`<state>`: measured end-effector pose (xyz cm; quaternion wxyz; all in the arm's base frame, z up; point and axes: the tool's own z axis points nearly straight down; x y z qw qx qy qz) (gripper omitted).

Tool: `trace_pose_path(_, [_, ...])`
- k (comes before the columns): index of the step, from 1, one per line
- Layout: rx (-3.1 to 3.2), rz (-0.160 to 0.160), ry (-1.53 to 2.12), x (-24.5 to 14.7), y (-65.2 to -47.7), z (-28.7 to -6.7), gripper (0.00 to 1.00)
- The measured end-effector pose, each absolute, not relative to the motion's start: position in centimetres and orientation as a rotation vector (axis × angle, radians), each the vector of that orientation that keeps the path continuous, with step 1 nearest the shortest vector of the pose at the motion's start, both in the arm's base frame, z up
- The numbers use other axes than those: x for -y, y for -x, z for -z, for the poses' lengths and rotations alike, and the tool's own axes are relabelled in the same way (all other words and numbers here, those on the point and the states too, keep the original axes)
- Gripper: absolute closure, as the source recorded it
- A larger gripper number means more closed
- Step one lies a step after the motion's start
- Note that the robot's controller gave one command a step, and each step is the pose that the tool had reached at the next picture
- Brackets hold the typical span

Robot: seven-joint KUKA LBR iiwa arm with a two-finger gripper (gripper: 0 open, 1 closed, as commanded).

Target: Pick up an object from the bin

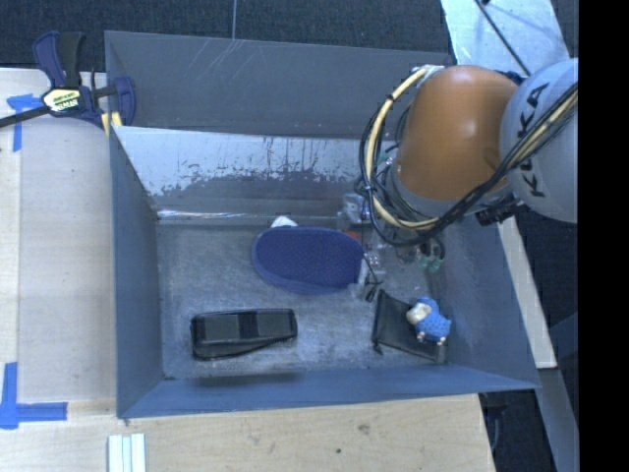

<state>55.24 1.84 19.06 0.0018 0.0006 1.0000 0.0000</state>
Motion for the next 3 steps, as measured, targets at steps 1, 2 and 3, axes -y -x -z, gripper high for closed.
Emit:
trace_pose_path(1, [-3.12,0.001,-0.387,0.6,-58.8,-6.7,0.0])
trace_pose_path(2, [-3.116,0.0,-0.385,0.5,-58.9,-7.1,1.0])
trace_pose_path(3, [-3.108,-0.002,-0.376,-0.5,-56.8,-23.2,1.0])
